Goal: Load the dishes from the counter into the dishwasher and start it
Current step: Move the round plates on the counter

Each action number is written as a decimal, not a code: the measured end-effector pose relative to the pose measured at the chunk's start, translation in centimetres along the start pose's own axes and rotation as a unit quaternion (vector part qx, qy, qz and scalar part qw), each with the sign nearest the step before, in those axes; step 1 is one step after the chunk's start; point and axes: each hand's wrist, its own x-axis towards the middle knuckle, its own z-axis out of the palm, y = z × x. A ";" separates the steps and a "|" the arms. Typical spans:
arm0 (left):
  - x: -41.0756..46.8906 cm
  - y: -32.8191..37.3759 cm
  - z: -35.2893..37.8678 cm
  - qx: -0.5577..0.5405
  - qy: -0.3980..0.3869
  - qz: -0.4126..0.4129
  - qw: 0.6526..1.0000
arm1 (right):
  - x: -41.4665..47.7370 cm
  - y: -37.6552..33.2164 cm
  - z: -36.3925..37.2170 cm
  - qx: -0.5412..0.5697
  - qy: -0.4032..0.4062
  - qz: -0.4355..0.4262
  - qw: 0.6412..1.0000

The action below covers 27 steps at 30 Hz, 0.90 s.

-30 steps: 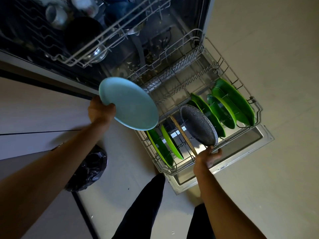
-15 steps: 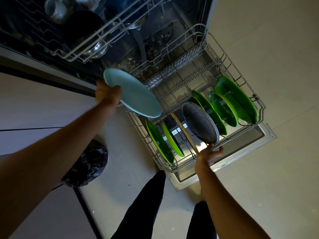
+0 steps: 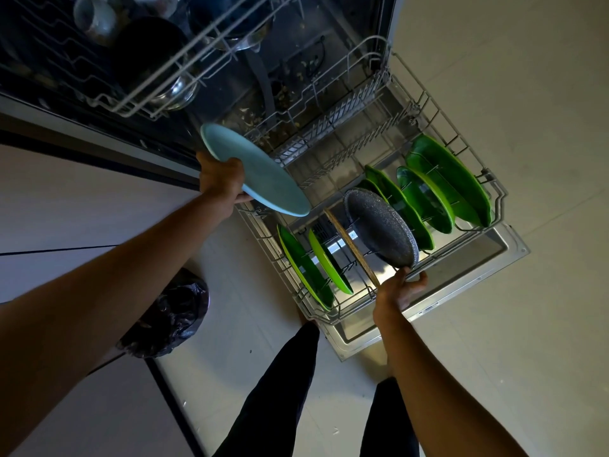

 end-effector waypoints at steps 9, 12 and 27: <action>0.0 1.7 3.6 -0.008 -0.012 -0.011 1.000 | -0.2 0.2 -0.1 -0.007 0.008 -0.006 1.000; -0.8 1.4 6.0 -0.023 -0.016 -0.026 0.999 | 0.0 0.3 -0.1 0.000 -0.001 -0.005 1.000; 0.3 0.8 8.2 0.020 -0.055 -0.042 0.997 | -0.3 -0.3 0.0 0.027 -0.032 0.011 0.999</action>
